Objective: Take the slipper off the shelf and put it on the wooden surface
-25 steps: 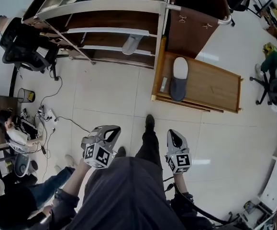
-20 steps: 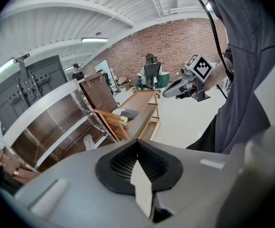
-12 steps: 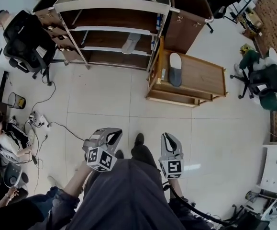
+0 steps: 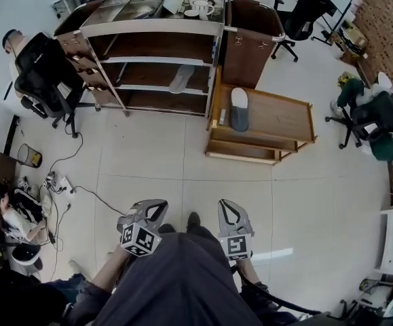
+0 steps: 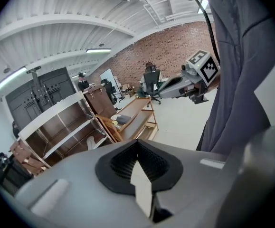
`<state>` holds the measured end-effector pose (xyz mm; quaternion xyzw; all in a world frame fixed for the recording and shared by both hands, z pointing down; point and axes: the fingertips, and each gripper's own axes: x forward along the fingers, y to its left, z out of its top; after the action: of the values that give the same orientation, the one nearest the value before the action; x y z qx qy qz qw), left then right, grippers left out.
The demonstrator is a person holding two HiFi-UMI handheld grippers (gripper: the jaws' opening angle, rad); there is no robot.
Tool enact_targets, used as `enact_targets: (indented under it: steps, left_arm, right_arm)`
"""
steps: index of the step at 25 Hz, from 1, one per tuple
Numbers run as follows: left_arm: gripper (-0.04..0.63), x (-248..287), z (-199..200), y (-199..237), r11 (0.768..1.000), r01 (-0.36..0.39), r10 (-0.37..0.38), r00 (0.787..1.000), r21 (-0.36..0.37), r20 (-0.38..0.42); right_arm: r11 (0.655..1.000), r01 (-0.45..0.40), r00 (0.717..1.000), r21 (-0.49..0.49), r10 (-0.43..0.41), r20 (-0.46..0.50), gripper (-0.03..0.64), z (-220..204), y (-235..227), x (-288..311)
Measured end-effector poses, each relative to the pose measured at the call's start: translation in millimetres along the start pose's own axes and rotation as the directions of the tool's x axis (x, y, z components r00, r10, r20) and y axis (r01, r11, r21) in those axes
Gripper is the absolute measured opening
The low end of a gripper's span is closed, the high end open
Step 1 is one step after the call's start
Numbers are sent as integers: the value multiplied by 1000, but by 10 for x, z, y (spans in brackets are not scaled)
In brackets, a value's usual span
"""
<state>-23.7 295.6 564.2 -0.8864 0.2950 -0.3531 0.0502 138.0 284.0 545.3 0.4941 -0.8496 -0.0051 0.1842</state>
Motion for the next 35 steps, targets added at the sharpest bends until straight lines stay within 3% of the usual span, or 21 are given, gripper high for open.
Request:
enact_targets:
  steps: [8, 17, 35]
  left_arm:
    - [15, 97, 359, 41, 999, 0, 0, 1000, 44, -1]
    - [15, 70, 103, 189, 998, -55, 55, 997, 12, -48]
    - [15, 86, 16, 199, 996, -90, 88, 993, -24, -75]
  right_arm:
    - [1000, -21, 1000, -18, 21, 11, 2, 205, -214, -39]
    - [997, -48, 997, -63, 44, -61, 0, -51, -270, 105]
    - [990, -76, 997, -119, 73, -36, 0, 65, -329, 253]
